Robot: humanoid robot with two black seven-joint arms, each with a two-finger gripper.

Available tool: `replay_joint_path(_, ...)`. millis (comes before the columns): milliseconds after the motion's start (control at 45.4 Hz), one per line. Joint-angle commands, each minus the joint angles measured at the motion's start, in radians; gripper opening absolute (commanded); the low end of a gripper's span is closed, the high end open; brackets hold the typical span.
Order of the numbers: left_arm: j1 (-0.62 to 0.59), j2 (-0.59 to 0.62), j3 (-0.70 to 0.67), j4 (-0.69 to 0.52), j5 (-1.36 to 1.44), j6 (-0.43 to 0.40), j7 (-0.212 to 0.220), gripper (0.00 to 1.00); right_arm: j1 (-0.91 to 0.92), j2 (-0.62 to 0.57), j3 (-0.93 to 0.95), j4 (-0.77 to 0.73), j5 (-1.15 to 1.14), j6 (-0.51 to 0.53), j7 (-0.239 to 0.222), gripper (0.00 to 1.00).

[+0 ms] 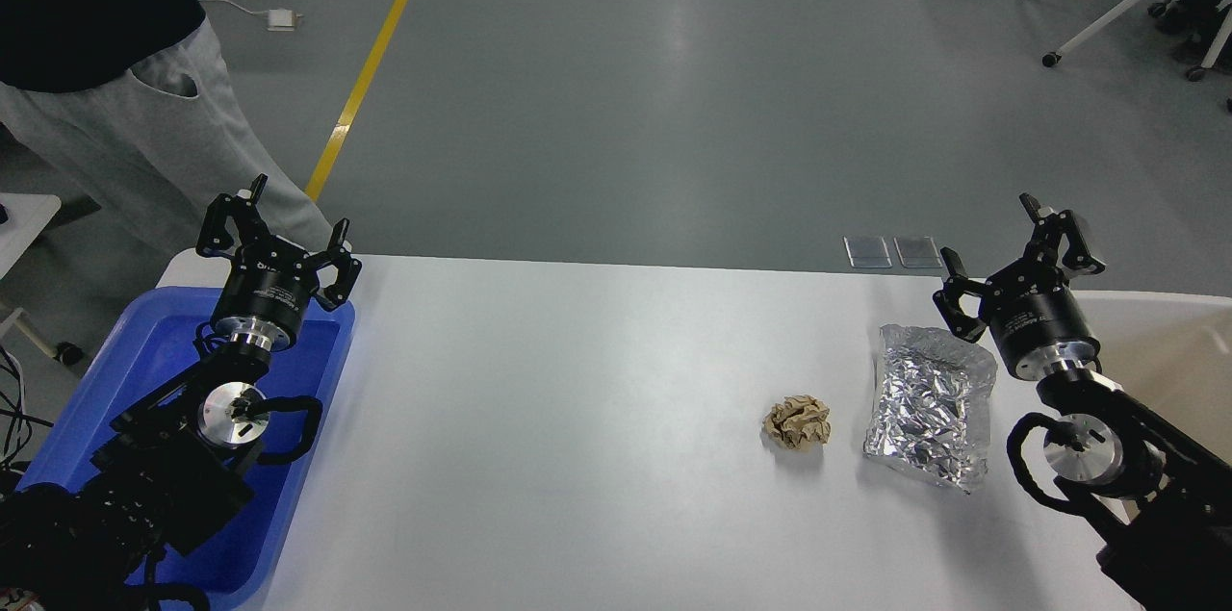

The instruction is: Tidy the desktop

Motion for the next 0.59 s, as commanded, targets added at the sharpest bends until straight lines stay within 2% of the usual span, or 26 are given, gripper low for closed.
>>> replay_joint_path(0,0.0,0.0,0.0,0.0,0.001,0.0,0.0,1.0,0.003,0.002,-0.003,-0.002,0.0,0.001,0.0,1.0)
replay_joint_path(308,0.0,-0.001,-0.001,0.0,-0.001,0.0,0.0,1.0,0.008,-0.007,-0.001,-0.002,-0.002,-0.001,0.0,1.0)
replay_joint_path(572,0.0,-0.001,0.0,0.0,-0.001,0.0,0.0,1.0,0.015,-0.07,-0.006,0.004,-0.002,0.002,-0.001,1.0)
